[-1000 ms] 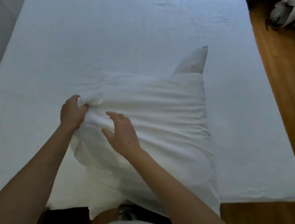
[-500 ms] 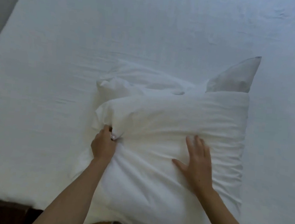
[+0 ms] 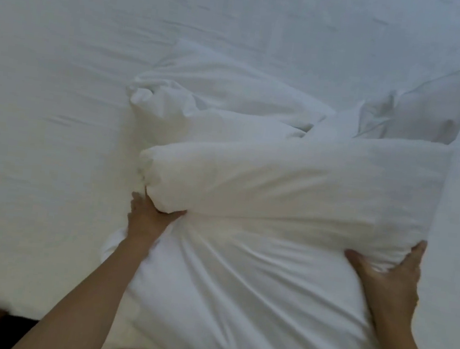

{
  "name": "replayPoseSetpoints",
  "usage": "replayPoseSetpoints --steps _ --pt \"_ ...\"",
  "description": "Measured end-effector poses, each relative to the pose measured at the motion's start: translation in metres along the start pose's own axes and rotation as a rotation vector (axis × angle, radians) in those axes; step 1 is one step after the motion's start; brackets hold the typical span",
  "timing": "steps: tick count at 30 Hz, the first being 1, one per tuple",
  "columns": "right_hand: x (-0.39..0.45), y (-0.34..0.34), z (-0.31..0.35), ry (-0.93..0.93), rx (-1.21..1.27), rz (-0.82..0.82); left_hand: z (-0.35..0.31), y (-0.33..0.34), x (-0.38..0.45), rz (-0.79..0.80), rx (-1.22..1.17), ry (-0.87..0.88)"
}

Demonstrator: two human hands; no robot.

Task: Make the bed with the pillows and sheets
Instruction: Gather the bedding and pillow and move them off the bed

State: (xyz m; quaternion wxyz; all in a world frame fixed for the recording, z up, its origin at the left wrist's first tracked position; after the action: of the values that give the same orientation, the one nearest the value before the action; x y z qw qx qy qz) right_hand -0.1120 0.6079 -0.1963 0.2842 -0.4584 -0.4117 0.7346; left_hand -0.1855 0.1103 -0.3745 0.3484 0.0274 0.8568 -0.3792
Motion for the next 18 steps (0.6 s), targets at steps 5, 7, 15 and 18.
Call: replayPoseSetpoints --steps 5,7,15,18 --pt "0.016 0.027 0.011 -0.044 -0.029 -0.003 0.025 0.014 0.024 -0.047 -0.035 0.027" --pt "0.018 0.036 0.010 -0.054 -0.027 -0.024 0.055 0.028 0.041 -0.058 -0.015 0.020" --pt "0.019 0.052 0.011 -0.041 0.076 -0.083 -0.011 0.013 0.003 -0.036 -0.099 0.100" --pt "0.005 0.031 0.008 -0.041 0.113 -0.083 -0.034 -0.003 -0.034 -0.091 -0.155 0.127"
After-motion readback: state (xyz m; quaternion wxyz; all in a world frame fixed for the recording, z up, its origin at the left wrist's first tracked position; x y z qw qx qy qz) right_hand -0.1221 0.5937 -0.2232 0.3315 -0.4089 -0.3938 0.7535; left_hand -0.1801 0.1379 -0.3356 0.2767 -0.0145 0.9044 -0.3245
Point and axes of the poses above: each hand's wrist, its own x-axis towards the middle knuckle, its own y-axis out of the palm, z = x × y, the point moved 9 cm from there along x, towards the middle knuckle, and after that the axes turned 9 degrees about y, right-handed, at the moved point
